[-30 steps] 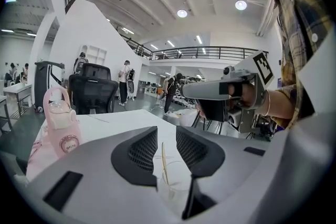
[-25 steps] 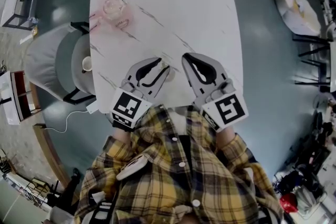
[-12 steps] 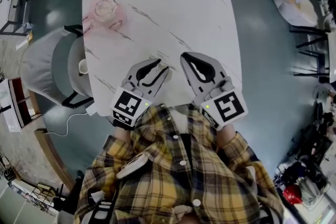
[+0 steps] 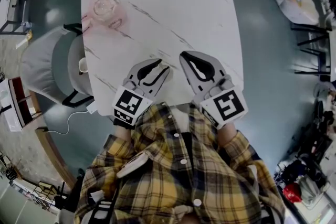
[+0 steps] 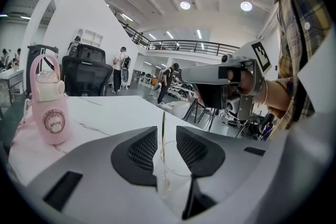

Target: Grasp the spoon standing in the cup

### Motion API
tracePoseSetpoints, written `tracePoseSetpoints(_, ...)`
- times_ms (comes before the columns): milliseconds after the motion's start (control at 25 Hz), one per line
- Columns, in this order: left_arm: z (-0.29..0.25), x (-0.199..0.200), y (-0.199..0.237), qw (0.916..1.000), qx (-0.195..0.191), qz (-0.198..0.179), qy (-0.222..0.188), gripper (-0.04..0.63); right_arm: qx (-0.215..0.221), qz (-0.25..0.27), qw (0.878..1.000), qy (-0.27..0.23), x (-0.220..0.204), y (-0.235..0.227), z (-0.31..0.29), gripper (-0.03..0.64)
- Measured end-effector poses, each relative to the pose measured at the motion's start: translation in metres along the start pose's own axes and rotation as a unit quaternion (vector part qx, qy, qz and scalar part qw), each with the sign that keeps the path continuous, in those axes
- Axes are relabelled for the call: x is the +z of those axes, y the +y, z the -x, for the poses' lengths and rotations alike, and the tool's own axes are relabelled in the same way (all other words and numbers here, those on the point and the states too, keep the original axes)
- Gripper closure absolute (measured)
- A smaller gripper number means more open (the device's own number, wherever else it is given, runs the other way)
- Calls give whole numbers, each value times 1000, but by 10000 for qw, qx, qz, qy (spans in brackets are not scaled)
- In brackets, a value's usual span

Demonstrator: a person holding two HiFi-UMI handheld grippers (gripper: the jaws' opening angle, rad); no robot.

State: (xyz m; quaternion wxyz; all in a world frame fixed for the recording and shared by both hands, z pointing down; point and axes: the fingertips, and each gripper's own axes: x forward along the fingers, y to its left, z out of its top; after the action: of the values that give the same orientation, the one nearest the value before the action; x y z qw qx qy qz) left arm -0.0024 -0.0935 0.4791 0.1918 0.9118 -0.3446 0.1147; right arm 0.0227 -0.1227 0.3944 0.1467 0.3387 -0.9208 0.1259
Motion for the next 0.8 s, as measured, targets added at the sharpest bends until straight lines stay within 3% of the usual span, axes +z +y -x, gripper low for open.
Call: tracePoseSetpoints(800, -4, -3, 4, 9999, 63, -97, 16, 554, -83, -36, 10000, -6, -4, -4, 2, 581)
